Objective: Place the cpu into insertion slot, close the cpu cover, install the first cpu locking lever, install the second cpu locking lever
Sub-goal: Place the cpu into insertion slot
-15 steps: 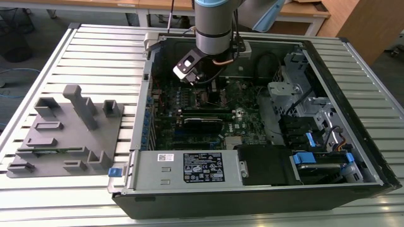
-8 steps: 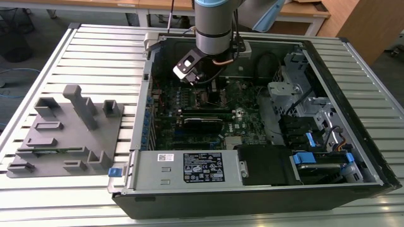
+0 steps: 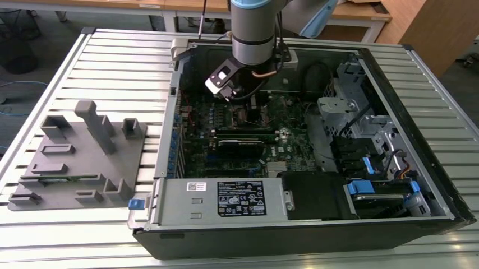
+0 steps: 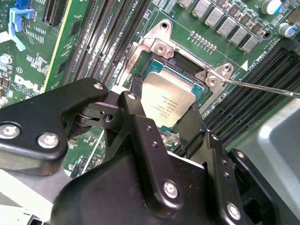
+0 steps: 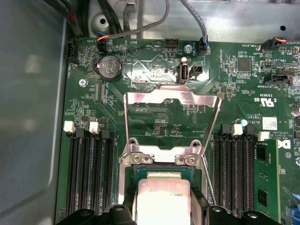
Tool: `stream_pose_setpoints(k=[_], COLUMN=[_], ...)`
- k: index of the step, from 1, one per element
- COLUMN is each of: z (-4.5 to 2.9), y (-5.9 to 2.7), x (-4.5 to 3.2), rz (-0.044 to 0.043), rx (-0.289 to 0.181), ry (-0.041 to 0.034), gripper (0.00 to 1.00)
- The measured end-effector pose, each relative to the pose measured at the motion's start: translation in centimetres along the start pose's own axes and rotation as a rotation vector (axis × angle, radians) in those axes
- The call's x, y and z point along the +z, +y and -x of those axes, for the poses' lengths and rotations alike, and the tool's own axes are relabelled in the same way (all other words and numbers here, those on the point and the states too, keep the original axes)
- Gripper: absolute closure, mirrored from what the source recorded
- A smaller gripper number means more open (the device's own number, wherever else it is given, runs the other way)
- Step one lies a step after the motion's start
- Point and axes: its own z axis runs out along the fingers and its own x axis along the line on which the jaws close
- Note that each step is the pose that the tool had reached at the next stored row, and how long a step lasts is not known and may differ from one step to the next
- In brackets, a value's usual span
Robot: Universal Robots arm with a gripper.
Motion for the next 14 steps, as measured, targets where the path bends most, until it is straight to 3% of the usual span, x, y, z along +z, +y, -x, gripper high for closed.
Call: stream_pose_setpoints(k=[14], z=[0.0], y=[0.07], x=[0.19], rz=[0.0001], rx=[0.004], ry=[-0.0002], gripper=[0.46])
